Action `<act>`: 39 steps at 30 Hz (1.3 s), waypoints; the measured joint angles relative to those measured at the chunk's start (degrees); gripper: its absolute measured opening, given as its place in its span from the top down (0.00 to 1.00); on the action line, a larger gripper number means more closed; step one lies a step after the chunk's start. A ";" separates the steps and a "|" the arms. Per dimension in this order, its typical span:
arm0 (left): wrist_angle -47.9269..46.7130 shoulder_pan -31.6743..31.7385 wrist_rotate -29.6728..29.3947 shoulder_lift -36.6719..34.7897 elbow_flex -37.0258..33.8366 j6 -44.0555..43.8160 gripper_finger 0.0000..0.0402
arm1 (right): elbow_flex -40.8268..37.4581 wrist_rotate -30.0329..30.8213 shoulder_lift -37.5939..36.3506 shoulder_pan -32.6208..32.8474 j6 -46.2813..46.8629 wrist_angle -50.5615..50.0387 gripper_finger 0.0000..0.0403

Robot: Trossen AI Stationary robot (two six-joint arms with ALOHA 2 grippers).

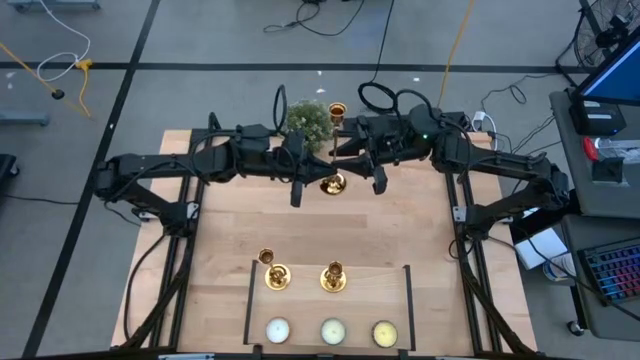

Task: Pick & Place candle stick holders
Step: Put the gold candle stand on the shelf

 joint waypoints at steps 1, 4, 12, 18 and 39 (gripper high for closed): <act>-0.02 0.01 0.01 0.00 0.00 -0.03 0.97 | 0.00 0.02 0.00 0.00 -0.89 -0.34 0.71; 0.00 -0.01 0.03 0.00 0.00 -0.03 0.97 | 0.00 0.08 0.00 0.00 -2.29 -0.64 0.75; 0.02 -0.01 0.07 0.00 0.00 -0.77 0.97 | 0.00 1.60 0.00 0.00 -4.30 -0.88 0.84; -0.52 -0.05 0.48 0.00 0.00 -1.20 0.97 | 0.00 1.59 0.00 0.00 -4.30 -0.94 0.92; -8.90 -0.15 4.56 -4.21 -0.02 -15.18 0.85 | 0.00 3.32 0.04 -0.07 -4.91 -4.38 0.97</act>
